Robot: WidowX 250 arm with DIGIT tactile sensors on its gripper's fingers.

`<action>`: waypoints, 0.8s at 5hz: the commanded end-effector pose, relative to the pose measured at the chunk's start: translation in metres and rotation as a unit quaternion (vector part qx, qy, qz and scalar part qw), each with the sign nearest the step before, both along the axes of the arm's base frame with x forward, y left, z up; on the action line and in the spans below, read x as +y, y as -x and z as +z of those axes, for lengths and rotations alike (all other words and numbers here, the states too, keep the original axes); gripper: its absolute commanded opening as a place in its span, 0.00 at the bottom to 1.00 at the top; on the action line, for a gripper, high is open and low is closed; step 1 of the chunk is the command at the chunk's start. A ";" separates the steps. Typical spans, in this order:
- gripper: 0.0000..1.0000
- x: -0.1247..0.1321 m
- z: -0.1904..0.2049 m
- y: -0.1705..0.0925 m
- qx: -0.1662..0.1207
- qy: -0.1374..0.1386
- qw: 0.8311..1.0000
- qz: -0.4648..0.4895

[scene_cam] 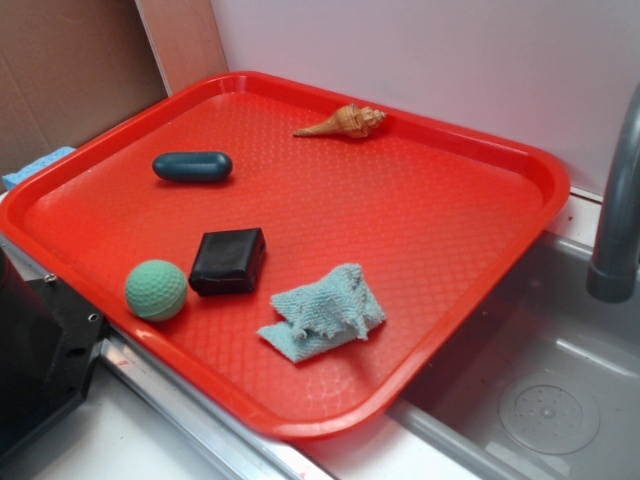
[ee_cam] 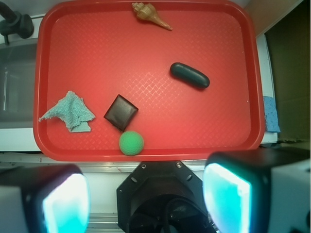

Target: Grab the blue cloth.

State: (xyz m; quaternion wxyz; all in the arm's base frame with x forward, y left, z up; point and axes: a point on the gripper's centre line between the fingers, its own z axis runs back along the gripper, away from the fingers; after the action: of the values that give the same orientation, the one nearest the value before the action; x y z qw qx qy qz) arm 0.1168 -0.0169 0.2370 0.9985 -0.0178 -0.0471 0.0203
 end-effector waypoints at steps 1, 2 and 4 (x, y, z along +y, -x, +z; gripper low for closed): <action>1.00 0.000 0.000 0.000 0.000 0.000 1.000 0.000; 1.00 -0.001 -0.001 -0.002 -0.001 0.005 1.000 -0.001; 1.00 -0.008 -0.016 -0.012 -0.002 0.043 0.995 0.087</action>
State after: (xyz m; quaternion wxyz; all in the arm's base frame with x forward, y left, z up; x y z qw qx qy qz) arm 0.1270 -0.0238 0.2166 0.9894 -0.0568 -0.0423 0.1265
